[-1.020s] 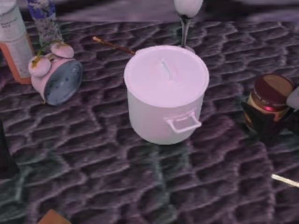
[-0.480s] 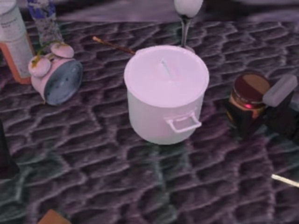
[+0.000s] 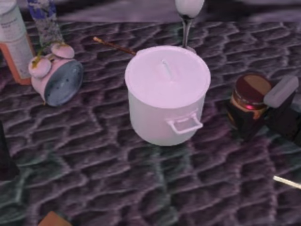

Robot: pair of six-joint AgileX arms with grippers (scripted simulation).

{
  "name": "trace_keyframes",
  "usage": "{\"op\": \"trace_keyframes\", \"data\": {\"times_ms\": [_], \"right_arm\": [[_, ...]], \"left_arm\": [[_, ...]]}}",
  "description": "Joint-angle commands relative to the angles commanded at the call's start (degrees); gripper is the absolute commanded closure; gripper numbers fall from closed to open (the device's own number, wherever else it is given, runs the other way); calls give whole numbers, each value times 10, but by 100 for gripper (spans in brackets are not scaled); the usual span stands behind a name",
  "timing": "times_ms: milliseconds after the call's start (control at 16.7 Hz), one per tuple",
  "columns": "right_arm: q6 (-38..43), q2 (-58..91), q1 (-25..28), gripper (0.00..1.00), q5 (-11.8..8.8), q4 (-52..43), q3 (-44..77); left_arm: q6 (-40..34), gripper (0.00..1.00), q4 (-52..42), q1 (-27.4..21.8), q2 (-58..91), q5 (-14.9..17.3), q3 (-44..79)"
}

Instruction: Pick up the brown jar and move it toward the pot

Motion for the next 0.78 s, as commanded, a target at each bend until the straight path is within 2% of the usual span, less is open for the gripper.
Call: {"op": "trace_keyframes", "data": {"times_ms": [540, 780], "right_arm": [[0, 0, 0, 2, 0, 0, 0], [0, 0, 0, 0, 0, 0, 0]], "left_arm": [[0, 0, 0, 0, 0, 0, 0], [0, 0, 0, 0, 0, 0, 0]]}}
